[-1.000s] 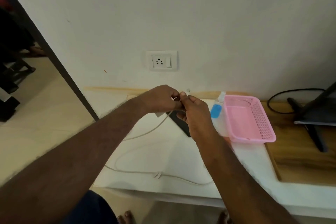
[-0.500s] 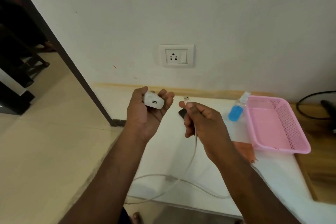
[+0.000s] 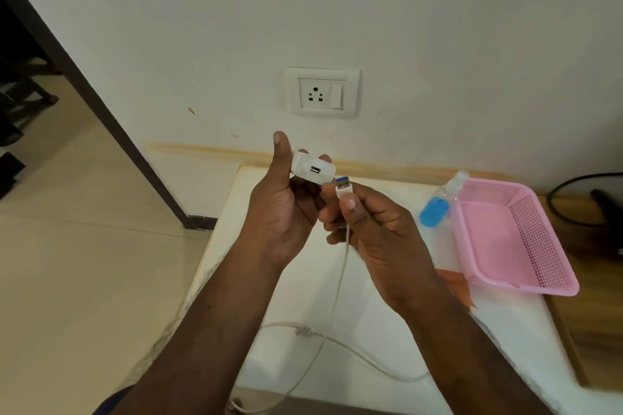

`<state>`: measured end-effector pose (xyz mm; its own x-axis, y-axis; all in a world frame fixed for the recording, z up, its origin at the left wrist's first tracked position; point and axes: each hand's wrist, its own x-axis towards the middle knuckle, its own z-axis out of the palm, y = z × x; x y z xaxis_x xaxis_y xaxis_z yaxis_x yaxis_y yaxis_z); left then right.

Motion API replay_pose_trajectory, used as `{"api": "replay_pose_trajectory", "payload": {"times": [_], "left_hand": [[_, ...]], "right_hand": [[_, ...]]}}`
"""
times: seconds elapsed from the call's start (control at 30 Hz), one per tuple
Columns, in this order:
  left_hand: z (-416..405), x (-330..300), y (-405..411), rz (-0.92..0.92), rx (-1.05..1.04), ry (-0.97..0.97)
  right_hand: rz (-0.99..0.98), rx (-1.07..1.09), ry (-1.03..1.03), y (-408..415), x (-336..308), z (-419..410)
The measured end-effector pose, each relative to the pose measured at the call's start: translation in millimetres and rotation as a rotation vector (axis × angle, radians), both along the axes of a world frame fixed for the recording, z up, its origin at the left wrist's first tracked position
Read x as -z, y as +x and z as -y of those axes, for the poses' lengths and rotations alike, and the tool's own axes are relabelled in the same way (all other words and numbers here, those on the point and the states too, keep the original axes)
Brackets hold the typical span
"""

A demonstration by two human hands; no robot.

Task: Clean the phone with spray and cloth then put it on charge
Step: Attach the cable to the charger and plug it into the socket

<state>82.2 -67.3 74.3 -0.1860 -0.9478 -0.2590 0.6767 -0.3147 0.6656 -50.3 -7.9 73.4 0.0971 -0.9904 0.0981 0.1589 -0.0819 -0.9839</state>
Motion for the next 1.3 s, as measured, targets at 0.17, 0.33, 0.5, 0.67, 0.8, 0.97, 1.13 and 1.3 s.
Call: {"api": "replay_pose_trajectory", "payload": {"times": [0.17,0.33,0.5,0.67,0.8,0.97,1.13,1.3], "left_hand": [[1.6,2.2,2.2,0.001,-0.001,-0.048],[2.3,0.8,2.3,0.060,-0.019,-0.058],[0.2,1.9,-1.4,0.319,-0.093,0.059],[-2.3,5.0,-3.4,0.485,-0.140,0.102],[-1.9,5.1,-3.3,0.553,-0.172,0.087],[-3.2,6.1,-4.7,0.595,-0.196,0.074],[-2.8,7.5,-2.5,0.755,-0.245,0.015],[-2.6,7.9,-2.3,0.841,-0.271,-0.060]], "right_hand": [[0.021,0.006,-0.044,-2.7,1.9,6.8],[-0.089,0.074,-0.104,-2.5,0.1,5.9],[-0.287,0.249,-0.143,-5.9,2.4,6.0],[-0.391,0.267,-0.140,-6.7,4.5,6.4],[-0.468,0.268,-0.148,-5.7,6.8,6.9],[-0.532,0.275,-0.137,-5.8,10.9,7.0],[-0.607,0.262,-0.112,-6.2,11.7,7.5],[-0.623,0.272,-0.083,-6.2,13.6,7.3]]}}
